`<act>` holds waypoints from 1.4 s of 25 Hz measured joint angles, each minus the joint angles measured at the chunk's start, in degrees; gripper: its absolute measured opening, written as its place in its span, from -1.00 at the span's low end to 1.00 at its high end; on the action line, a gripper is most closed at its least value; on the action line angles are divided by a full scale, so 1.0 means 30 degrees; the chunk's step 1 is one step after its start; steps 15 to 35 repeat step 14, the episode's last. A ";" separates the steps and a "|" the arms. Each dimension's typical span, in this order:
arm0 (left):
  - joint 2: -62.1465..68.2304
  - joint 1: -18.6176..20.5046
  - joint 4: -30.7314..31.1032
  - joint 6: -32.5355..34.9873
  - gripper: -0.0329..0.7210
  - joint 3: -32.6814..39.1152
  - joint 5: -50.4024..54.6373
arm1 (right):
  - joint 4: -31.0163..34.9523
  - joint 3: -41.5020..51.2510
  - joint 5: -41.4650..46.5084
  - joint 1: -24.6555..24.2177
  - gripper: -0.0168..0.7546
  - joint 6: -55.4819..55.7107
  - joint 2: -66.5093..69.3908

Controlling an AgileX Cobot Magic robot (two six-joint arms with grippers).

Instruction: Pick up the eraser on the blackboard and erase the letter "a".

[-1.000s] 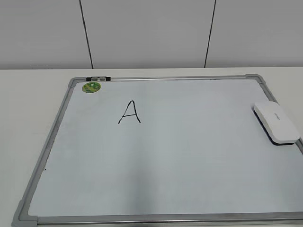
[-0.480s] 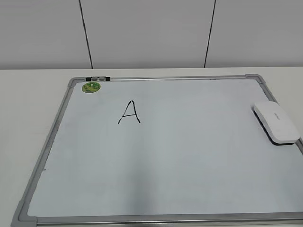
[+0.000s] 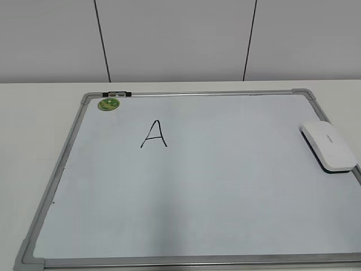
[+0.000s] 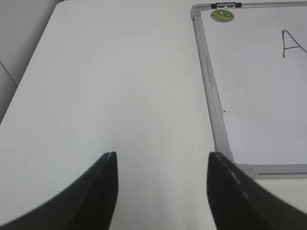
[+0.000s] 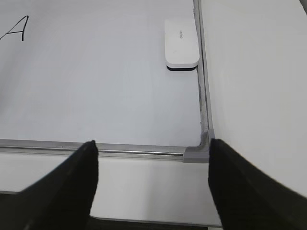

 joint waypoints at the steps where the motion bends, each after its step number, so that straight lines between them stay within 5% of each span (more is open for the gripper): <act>1: 0.0000 0.0000 0.0000 0.0000 0.23 0.0000 0.0000 | 0.0000 0.0000 0.0000 0.0000 0.42 0.0000 0.0000; 35: 0.0000 0.0000 0.0000 0.0000 0.12 0.0000 0.0000 | 0.0000 0.0000 0.0000 0.0000 0.42 0.0000 0.0000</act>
